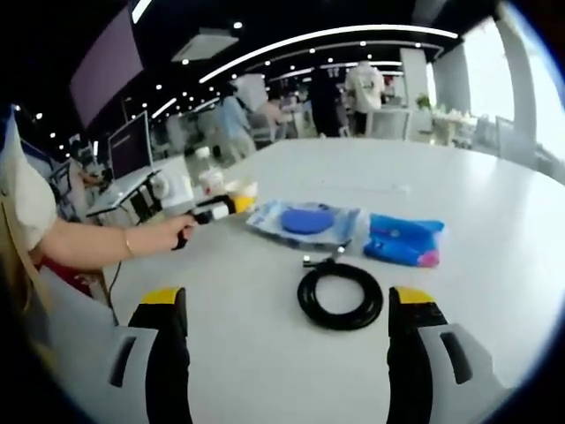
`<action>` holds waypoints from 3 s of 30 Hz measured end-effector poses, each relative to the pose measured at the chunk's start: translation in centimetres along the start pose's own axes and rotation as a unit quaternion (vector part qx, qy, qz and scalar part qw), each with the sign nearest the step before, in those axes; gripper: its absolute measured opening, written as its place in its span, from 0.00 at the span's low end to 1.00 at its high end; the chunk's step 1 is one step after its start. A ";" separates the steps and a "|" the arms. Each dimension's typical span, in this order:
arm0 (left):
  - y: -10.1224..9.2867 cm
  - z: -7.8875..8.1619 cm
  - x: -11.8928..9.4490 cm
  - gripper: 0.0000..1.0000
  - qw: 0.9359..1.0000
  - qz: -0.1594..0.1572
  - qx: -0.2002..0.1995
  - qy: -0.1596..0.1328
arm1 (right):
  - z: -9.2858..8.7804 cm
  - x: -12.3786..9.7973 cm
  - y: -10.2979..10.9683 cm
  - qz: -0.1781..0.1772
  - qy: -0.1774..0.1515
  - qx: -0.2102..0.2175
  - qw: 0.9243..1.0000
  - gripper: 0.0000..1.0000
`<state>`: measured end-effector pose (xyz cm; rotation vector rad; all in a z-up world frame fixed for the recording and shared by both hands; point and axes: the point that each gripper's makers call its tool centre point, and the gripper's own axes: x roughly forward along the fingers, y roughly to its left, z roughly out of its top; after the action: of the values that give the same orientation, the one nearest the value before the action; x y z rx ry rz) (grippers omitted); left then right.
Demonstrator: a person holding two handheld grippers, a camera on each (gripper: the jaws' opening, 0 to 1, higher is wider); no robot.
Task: Arrange the tabletop items into an orderly group along one side of the table until the central work area is clear of visible clutter.
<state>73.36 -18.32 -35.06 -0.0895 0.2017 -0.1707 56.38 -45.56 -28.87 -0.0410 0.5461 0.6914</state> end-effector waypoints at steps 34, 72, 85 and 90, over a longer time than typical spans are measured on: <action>-4.6 0.1 -11.0 0.78 0.983 -0.139 0.039 0.117 | 1.5 -0.6 0.9 0.009 -0.032 0.004 0.999 0.99; -6.2 3.8 -21.2 0.99 0.981 -0.127 0.070 0.130 | -0.5 -2.7 2.7 0.008 -0.013 -0.003 1.000 0.99; -6.4 3.3 -21.2 0.99 0.980 -0.126 0.068 0.136 | -0.7 -2.6 2.6 0.010 -0.016 -0.012 1.000 0.99; -6.2 3.3 -21.3 0.99 0.981 -0.125 0.066 0.136 | -1.1 -2.6 2.5 0.010 -0.013 -0.008 1.000 0.99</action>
<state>52.53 -20.42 -27.07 0.0418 0.4516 -0.4467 52.67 -45.36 -28.17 -0.0410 0.5170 0.7148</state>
